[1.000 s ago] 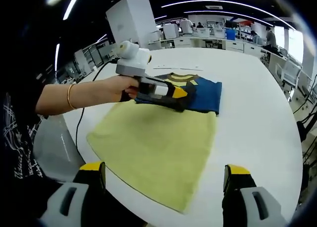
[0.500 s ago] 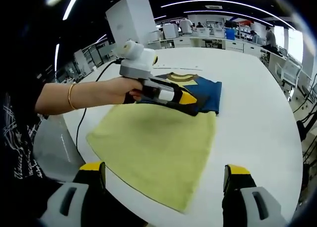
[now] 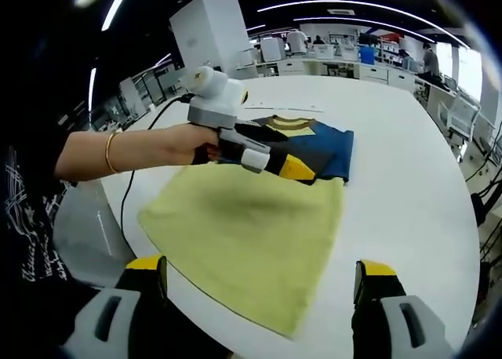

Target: Fold the garment on the visible template until the final outline fits inside the template.

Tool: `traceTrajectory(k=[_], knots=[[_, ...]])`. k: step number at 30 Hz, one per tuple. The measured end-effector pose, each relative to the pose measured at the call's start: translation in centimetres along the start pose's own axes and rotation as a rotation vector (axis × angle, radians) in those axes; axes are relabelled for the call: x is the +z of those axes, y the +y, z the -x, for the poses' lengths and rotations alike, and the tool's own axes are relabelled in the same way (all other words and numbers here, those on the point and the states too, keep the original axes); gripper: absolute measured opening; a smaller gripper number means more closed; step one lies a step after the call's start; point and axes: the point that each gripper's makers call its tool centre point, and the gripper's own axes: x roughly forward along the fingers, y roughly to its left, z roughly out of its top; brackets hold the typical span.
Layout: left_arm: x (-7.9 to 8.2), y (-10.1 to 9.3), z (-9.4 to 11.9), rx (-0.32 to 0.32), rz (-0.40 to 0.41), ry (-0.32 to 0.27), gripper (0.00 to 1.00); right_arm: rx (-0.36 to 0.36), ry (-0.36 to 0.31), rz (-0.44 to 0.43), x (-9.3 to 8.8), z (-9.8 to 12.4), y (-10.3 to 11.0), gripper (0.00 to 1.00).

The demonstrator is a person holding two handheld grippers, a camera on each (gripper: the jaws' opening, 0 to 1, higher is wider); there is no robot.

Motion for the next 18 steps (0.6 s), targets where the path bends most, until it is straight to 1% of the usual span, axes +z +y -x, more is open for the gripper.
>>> traceTrajectory(k=[3, 7, 8, 9, 10, 13, 14, 18], knots=[[0.2, 0.4, 0.6, 0.007, 0.008, -0.008, 0.91, 0.000, -0.007, -0.001, 0.2, -0.1, -0.1, 1.00], [0.5, 1.0, 2.1, 0.010, 0.006, -0.015, 0.96, 0.000, -0.014, 0.007, 0.6, -0.2, -0.1, 1.00], [1.0, 1.2, 2.6, 0.008, 0.023, -0.042, 0.98, -0.002, -0.019, 0.008, 0.7, -0.2, -0.2, 1.00], [1.4, 1.2, 2.9, 0.001, 0.058, -0.066, 0.99, -0.003, -0.022, 0.008, 0.8, -0.2, -0.2, 1.00], [1.5, 1.5, 3.5, 0.000, 0.072, -0.070, 0.99, -0.005, -0.023, 0.008, 0.8, -0.3, -0.2, 1.00], [1.4, 2.1, 4.4, 0.003, 0.055, -0.059, 0.99, -0.002, -0.021, 0.021, 0.9, -0.4, -0.2, 1.00], [1.4, 2.3, 4.9, 0.006, 0.029, -0.056, 0.99, 0.000, -0.019, 0.025, 0.9, -0.5, -0.2, 1.00], [1.5, 2.7, 6.8, 0.011, 0.012, -0.067, 0.99, 0.007, -0.018, 0.036, 1.0, -0.6, -0.2, 1.00]])
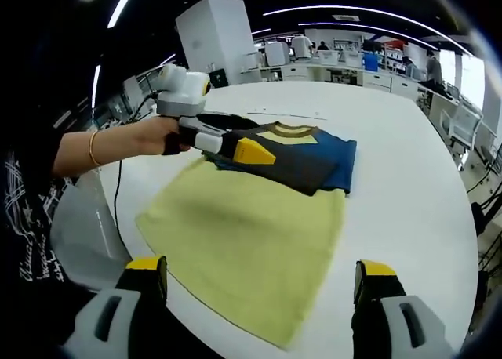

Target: Fold the garment on the visible template until the final outline fits inside the template.

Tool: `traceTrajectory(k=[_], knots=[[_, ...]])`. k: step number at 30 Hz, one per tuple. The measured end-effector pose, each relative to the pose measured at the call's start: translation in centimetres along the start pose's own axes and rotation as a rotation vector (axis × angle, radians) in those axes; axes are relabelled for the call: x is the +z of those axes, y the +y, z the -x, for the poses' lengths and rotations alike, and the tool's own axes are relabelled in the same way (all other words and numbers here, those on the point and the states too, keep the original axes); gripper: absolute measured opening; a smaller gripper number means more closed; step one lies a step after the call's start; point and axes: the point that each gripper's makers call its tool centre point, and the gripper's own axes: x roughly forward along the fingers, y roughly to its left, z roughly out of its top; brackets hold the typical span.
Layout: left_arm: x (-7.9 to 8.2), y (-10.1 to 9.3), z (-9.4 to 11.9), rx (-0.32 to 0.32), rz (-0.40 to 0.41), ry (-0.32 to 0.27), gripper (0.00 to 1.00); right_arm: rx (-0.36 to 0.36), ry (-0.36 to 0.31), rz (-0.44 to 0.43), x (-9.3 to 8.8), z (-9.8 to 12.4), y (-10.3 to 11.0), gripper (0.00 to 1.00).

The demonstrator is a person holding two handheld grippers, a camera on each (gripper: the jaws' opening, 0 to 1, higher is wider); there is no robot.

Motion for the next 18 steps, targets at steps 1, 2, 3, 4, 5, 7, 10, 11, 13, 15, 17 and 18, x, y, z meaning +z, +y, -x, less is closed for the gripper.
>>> traceTrajectory(k=[1, 2, 3, 4, 5, 7, 10, 11, 13, 15, 17, 18], knots=[[0.0, 0.1, 0.6, 0.002, -0.004, -0.005, 0.99, 0.003, -0.001, 0.000, 0.0, 0.0, 0.0, 1.00], [0.0, 0.2, 1.0, 0.003, -0.008, -0.004, 0.99, 0.005, -0.001, 0.000, 0.1, -0.1, 0.0, 1.00], [0.0, 0.3, 1.6, 0.007, -0.016, -0.006, 0.99, 0.006, -0.001, 0.001, 0.1, -0.1, 0.0, 1.00], [-0.1, 0.4, 2.0, 0.008, -0.021, -0.006, 0.99, 0.007, 0.000, 0.002, 0.1, -0.2, 0.0, 1.00], [-0.1, 0.4, 2.6, 0.009, -0.028, -0.007, 0.99, 0.008, 0.002, 0.004, 0.1, -0.2, 0.0, 1.00], [-0.3, 0.4, 3.7, 0.007, -0.028, -0.008, 0.99, 0.010, 0.005, 0.006, 0.1, -0.3, 0.0, 1.00], [-0.8, 0.5, 5.2, 0.010, -0.054, 0.001, 0.99, 0.013, 0.008, 0.011, 0.2, -0.5, 0.0, 1.00], [-0.9, 0.6, 5.6, 0.013, -0.058, 0.003, 0.99, 0.014, 0.008, 0.012, 0.3, -0.5, 0.0, 1.00], [-1.0, 0.7, 6.8, 0.016, -0.056, -0.004, 0.99, 0.014, 0.006, 0.013, 0.4, -0.6, 0.1, 1.00], [-1.2, 0.8, 7.8, 0.017, -0.053, -0.007, 0.99, 0.016, 0.006, 0.012, 0.4, -0.7, 0.1, 1.00], [-1.5, 0.7, 8.6, 0.020, -0.058, -0.004, 0.99, 0.020, 0.006, 0.014, 0.4, -0.7, 0.3, 1.00], [-1.7, 0.8, 9.2, 0.022, -0.060, -0.001, 0.99, 0.021, 0.007, 0.014, 0.4, -0.8, 0.4, 1.00]])
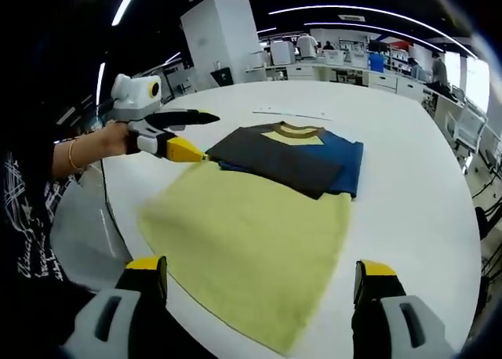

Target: Fold the garment on the visible template until the final outline fits inside the template.

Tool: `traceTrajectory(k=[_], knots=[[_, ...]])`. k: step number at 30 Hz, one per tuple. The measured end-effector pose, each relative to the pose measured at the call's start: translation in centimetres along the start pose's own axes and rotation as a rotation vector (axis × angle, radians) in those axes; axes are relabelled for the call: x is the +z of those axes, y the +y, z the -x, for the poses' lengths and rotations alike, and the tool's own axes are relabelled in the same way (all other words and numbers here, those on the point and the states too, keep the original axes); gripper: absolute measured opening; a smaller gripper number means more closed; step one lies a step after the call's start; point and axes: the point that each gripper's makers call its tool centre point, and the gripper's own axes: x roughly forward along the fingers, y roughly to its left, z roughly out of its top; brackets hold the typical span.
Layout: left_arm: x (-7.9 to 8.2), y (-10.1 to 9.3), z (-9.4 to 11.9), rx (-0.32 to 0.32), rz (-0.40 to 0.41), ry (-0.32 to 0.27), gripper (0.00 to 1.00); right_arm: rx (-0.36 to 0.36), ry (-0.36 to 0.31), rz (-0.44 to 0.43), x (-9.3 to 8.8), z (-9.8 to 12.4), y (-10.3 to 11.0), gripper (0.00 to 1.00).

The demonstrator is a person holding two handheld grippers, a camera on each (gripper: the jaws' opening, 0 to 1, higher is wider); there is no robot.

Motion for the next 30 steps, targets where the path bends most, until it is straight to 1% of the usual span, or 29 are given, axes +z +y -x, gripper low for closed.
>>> traceTrajectory(k=[3, 6, 10, 13, 16, 21, 26, 29, 30], knots=[[-0.6, 0.0, 1.5, 0.003, 0.010, 0.001, 0.98, 0.003, 0.003, 0.001, -0.1, -0.1, 0.1, 1.00], [-1.6, 0.1, 3.0, 0.011, 0.006, 0.018, 0.97, 0.005, 0.006, 0.000, -0.1, -0.1, 0.2, 1.00], [-2.8, 0.5, 5.0, 0.035, 0.021, 0.021, 0.97, 0.001, 0.011, 0.002, -0.3, -0.2, 0.2, 1.00], [-3.8, 0.8, 6.0, 0.055, 0.060, 0.020, 0.96, -0.002, 0.015, 0.002, -0.4, -0.4, 0.1, 1.00], [-4.8, 0.9, 6.7, 0.073, 0.068, 0.034, 0.96, 0.000, 0.018, 0.002, -0.5, -0.7, 0.0, 1.00], [-6.6, 0.4, 7.9, 0.084, 0.104, 0.044, 0.93, 0.000, 0.023, 0.004, -1.0, -1.1, -0.1, 1.00], [-8.4, 0.6, 9.1, 0.119, 0.127, 0.072, 0.89, 0.006, 0.042, -0.012, -2.1, -1.6, -0.2, 1.00], [-8.9, 0.3, 9.7, 0.127, 0.138, 0.067, 0.88, 0.010, 0.044, -0.025, -2.6, -1.9, -0.1, 1.00], [-9.4, 0.2, 9.9, 0.130, 0.144, 0.075, 0.87, 0.011, 0.048, -0.031, -2.9, -2.0, 0.0, 1.00]])
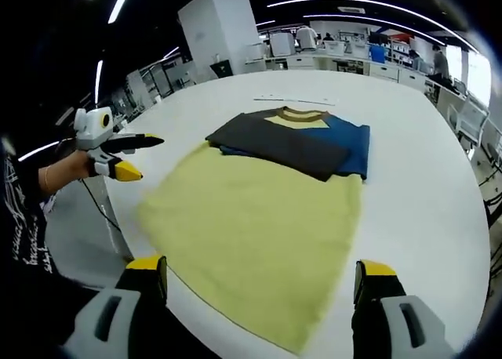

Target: Fold the garment on the visible template until the final outline fits inside the template.

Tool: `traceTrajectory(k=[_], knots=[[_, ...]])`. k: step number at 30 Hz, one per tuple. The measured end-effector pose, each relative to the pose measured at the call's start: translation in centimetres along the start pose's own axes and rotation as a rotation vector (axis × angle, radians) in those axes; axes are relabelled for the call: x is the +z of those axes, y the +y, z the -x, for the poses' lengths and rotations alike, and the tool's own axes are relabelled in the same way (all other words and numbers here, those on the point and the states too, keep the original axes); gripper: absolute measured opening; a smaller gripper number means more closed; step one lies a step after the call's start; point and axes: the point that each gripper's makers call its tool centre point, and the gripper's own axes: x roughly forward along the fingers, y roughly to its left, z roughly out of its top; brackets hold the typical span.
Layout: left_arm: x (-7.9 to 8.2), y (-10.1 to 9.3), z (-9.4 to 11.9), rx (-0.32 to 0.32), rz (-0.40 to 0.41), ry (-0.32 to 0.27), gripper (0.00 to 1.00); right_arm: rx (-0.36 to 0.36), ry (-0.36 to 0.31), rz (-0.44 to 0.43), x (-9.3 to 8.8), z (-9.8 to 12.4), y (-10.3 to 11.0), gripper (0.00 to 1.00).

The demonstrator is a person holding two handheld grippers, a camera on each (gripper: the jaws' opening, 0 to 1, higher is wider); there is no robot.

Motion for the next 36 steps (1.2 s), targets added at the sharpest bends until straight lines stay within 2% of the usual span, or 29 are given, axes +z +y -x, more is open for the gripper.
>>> traceTrajectory(k=[8, 11, 15, 18, 21, 24, 32, 36], knots=[[-3.5, -0.7, 1.4, 0.030, 0.071, 0.049, 0.80, -0.014, 0.007, -0.006, -1.0, -0.4, 0.5, 0.97], [-4.3, -0.6, 1.9, 0.041, 0.111, 0.061, 0.78, -0.031, 0.018, -0.003, -1.8, -0.5, 0.4, 0.96], [-4.7, -0.6, 2.5, 0.052, 0.098, 0.069, 0.76, -0.034, 0.042, 0.005, -2.8, -0.6, 0.9, 0.95], [-5.4, -0.8, 2.8, 0.045, 0.082, 0.097, 0.75, -0.027, 0.049, 0.004, -3.3, -0.5, 1.1, 0.94], [-6.2, -1.0, 3.1, 0.025, 0.061, 0.129, 0.70, -0.029, 0.053, 0.037, -3.7, -0.4, 1.1, 0.90], [-6.4, -1.6, 3.3, -0.004, 0.043, 0.128, 0.66, -0.024, 0.076, 0.074, -4.4, -0.4, 1.1, 0.88], [-7.9, -2.5, 3.4, -0.060, -0.035, 0.186, 0.56, -0.002, 0.091, 0.112, -4.9, -0.1, 1.3, 0.83], [-8.0, -2.9, 3.3, -0.079, -0.054, 0.191, 0.55, 0.006, 0.122, 0.161, -5.4, 0.1, 1.1, 0.78]])
